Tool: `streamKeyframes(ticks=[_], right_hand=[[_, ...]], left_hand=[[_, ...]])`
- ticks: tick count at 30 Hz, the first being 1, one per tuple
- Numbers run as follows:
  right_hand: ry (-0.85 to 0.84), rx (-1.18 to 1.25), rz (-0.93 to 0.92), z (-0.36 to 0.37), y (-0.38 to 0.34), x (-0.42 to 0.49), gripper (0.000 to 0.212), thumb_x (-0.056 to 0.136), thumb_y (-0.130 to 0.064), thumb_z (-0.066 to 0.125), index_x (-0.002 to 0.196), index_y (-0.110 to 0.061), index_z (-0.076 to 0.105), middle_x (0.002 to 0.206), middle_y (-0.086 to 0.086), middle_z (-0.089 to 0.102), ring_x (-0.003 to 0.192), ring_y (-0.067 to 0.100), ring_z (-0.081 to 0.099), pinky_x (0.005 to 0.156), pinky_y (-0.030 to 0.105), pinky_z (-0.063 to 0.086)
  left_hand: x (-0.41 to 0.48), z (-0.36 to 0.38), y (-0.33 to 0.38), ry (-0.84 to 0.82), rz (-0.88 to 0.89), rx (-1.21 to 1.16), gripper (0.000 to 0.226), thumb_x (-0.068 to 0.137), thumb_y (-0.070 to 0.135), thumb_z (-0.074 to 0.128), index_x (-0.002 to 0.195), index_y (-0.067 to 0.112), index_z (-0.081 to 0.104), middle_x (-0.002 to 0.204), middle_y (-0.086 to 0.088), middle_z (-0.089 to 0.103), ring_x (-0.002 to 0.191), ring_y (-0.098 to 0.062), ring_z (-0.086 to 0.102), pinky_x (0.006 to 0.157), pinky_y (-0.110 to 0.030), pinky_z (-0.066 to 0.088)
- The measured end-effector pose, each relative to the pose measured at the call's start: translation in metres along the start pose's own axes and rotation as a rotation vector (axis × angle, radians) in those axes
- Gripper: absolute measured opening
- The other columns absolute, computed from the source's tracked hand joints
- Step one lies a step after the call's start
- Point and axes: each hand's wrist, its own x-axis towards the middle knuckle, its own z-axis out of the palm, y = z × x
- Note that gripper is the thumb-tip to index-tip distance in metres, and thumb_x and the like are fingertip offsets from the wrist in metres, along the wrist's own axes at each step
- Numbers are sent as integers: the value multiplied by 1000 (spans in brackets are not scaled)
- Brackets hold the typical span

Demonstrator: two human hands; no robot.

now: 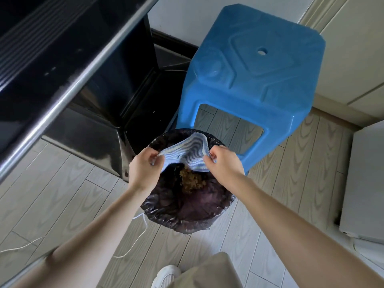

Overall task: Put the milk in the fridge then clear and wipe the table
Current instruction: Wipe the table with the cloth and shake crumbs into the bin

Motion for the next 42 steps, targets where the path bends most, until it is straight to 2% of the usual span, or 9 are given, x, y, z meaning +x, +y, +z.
streamKeyframes(ticks=[7, 10, 15, 18, 25, 28, 31, 35, 42], right_hand=[[-93, 170, 72, 0, -5, 2, 31, 88, -20, 53, 63, -14, 37, 60, 0, 41, 62, 22, 48, 49, 24, 34], [-189, 527, 116, -2, -15, -4, 15, 85, -15, 60, 96, -15, 49, 79, 4, 57, 60, 19, 63, 46, 21, 49], [-350, 825, 181, -11, -35, -13, 13, 89, -14, 51, 84, -19, 62, 75, 3, 65, 67, 13, 63, 71, 28, 54], [-428, 887, 192, -22, -37, -14, 22, 91, -16, 43, 83, -17, 63, 85, 5, 70, 83, 14, 67, 76, 28, 52], [-357, -293, -115, -37, -1, -6, 4, 86, -23, 52, 88, -21, 54, 88, 2, 58, 88, 26, 55, 70, 33, 41], [-269, -204, -128, -40, 3, 0, 22, 88, -32, 54, 74, -15, 53, 74, -4, 49, 83, 25, 51, 71, 33, 39], [-210, -131, -215, -33, -5, 2, 22, 90, -24, 51, 84, -6, 62, 119, 7, 58, 112, 27, 52, 88, 36, 44], [-203, -128, -121, -31, 0, -2, 23, 89, -19, 53, 67, -15, 46, 66, 0, 44, 77, 26, 49, 61, 31, 35], [-74, 19, -224, -74, -17, -33, 20, 87, -17, 59, 97, -1, 65, 62, -12, 37, 78, 19, 44, 56, 23, 32]], left_hand=[[-4, 1, -1, -60, 100, -15, 26, 90, 3, 42, 103, 21, 55, 58, 5, 44, 48, -9, 36, 50, -27, 34], [-10, 1, 7, -124, 172, 25, 36, 86, -3, 40, 84, 24, 63, 62, 4, 54, 37, -5, 40, 44, -14, 33], [-25, -2, 30, -312, 380, 99, 26, 76, 40, 68, 89, 18, 65, 84, 8, 59, 76, -1, 55, 66, -8, 38], [-20, -5, 34, -302, 484, 254, 29, 80, 36, 66, 98, 13, 66, 92, -1, 62, 86, -15, 58, 73, -22, 43], [-13, -30, 31, -244, 498, 248, 19, 89, 15, 56, 102, 7, 69, 101, -7, 68, 95, -23, 62, 83, -31, 44], [-11, -30, 21, -231, 410, 333, 21, 91, 11, 52, 106, 5, 66, 108, -8, 65, 101, -26, 58, 86, -33, 43], [-10, -26, 19, -166, 362, 314, 21, 90, 6, 50, 103, -1, 65, 105, -12, 64, 100, -29, 58, 84, -35, 43], [-12, -23, 20, -146, 373, 319, 20, 90, 1, 50, 102, -6, 64, 109, -15, 61, 103, -30, 56, 85, -25, 38], [-41, -48, 46, -34, 331, 191, 29, 89, -4, 46, 112, -1, 62, 112, -17, 61, 102, -30, 57, 80, -19, 32]])
